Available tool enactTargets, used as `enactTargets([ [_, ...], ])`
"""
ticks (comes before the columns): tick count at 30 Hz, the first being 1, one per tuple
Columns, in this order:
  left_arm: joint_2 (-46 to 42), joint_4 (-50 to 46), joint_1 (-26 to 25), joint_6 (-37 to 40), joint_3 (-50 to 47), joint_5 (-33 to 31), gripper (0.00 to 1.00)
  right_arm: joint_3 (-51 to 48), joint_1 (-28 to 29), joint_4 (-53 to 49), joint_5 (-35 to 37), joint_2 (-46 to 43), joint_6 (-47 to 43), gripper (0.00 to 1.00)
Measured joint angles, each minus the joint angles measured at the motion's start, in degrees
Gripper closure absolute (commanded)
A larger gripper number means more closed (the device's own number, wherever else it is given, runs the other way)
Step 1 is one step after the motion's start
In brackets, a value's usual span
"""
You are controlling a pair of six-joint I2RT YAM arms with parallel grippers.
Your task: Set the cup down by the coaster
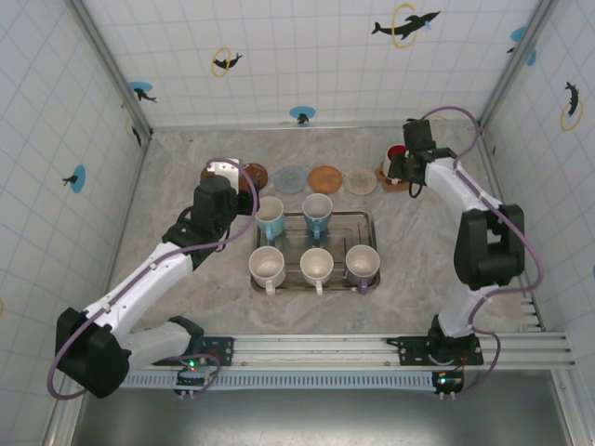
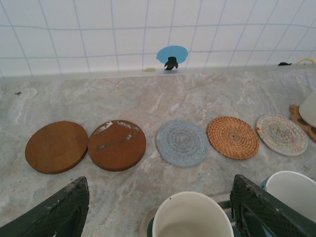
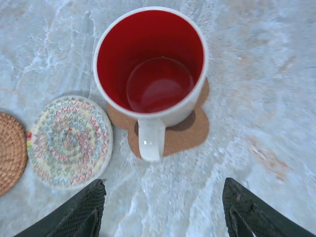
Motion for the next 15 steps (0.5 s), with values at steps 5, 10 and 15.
enactTargets([
  [5,1.9,-0.6,0.0,0.0,1.1,-0.1,0.26,-8.0,4.0,5.7,3.1,-10.4,4.3,0.34],
  [10,3.3,-2.0,0.0,-0.1,2.1,-0.7,0.26,-12.1,9.5,13.5,6.7,-16.9,8.7,0.35],
  [15,3.2,-2.8,0.0,-0.4,2.4,-1.0,0.26,-13.4,12.8,18.8,9.0,-19.4,11.4,0.35],
])
